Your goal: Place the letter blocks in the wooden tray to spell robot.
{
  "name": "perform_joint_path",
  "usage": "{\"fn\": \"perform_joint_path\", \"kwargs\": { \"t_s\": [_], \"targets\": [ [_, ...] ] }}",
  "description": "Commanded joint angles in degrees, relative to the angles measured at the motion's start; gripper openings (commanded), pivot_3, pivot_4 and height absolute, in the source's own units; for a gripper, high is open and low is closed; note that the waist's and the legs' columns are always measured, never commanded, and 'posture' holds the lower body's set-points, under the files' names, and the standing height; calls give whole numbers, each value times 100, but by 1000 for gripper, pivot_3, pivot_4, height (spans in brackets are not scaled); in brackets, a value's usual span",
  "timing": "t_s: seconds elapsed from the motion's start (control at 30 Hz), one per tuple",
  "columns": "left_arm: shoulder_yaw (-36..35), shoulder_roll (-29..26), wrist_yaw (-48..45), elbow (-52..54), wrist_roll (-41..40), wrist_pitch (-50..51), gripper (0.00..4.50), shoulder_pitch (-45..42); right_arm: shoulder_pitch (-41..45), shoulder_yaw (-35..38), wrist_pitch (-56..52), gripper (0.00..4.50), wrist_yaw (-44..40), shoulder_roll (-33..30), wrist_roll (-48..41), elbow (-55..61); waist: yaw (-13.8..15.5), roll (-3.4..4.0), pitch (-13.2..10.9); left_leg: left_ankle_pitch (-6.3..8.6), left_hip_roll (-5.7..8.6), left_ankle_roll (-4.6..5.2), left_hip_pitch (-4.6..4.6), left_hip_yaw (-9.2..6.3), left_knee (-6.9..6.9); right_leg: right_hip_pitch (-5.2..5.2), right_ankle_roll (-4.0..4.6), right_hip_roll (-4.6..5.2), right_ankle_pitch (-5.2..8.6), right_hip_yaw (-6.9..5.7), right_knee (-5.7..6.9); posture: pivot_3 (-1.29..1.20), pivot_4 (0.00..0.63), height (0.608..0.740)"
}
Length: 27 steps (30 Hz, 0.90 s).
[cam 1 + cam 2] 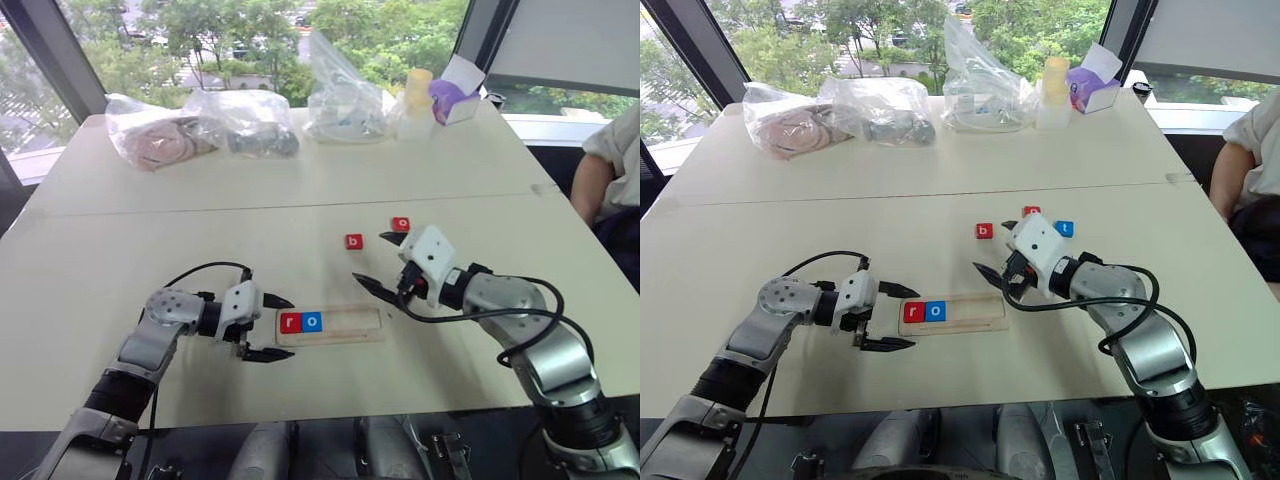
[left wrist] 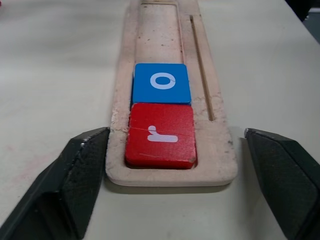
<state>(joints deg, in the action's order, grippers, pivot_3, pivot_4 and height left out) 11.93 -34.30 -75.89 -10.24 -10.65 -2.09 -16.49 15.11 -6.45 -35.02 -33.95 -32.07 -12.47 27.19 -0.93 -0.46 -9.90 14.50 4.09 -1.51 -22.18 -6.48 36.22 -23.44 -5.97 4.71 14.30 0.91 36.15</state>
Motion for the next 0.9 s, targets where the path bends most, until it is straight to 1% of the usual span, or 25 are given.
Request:
{"fn": "perform_joint_path", "kwargs": {
  "t_s": [0.03, 0.1, 0.23, 0.3, 0.43, 0.53, 0.67, 0.9],
  "targets": [
    [-152, -361, 76, -319, 120, 121, 4467, 298, 263, 85, -236, 4500, 406, 237, 121, -218, -26, 1, 0, 0, -1, 0, 2, 1, -1, -1, 2, -1, -1, 2, 0, 0, 150, 740],
    [-297, -533, 109, -235, 30, 142, 4467, 411, 372, 129, -433, 4500, 619, 420, 125, -356, -42, 1, 1, 0, -6, 0, 9, 3, -7, -2, 8, -6, -4, 5, 2, 0, 150, 740],
    [-674, -1039, 137, -137, -136, 101, 4467, 761, 742, 74, -922, 4500, 1202, 1004, 198, -733, -155, 3, 1, 0, -17, -1, 13, 1, -19, -10, 18, -16, -5, 13, 6, 0, 150, 740],
    [-808, -1195, 158, -124, -218, 116, 4467, 876, 895, 65, -1173, 4500, 1463, 1281, 245, -947, -172, 7, 0, 0, -21, -1, 15, 2, -21, -13, 24, -20, -8, 15, 7, 0, 150, 740],
    [-1071, -1413, 196, 14, -369, 141, 4467, 1046, 1147, -75, -1317, 4500, 1666, 1701, 300, -1338, -161, 10, -1, -1, -22, -1, 13, 3, -22, -17, 27, -22, -10, 15, 7, 0, 150, 740],
    [-1265, -1434, 268, 261, -558, 279, 4467, 1074, 1325, -202, -1375, 4500, 1832, 1939, 422, -1671, -156, 12, -2, -1, -21, -1, 11, 5, -22, -19, 27, -22, -10, 14, 7, 0, 150, 740],
    [-1463, -1324, 403, 808, -924, 699, 4467, 1139, 1585, -369, -1349, 4500, 2141, 2271, 658, -2165, -152, 11, -2, -2, -16, -3, -1, 4, -21, -28, 25, -18, -12, 12, 7, 0, 150, 740],
    [-1633, -1197, 810, 1908, -1504, 1594, 4467, 1242, 1851, -375, -1071, 4500, 2809, 2708, 1103, -3028, -145, 11, -2, -6, -3, -11, -25, 6, -22, -57, 23, -9, -14, 15, 13, 0, 150, 740]
  ]
}}
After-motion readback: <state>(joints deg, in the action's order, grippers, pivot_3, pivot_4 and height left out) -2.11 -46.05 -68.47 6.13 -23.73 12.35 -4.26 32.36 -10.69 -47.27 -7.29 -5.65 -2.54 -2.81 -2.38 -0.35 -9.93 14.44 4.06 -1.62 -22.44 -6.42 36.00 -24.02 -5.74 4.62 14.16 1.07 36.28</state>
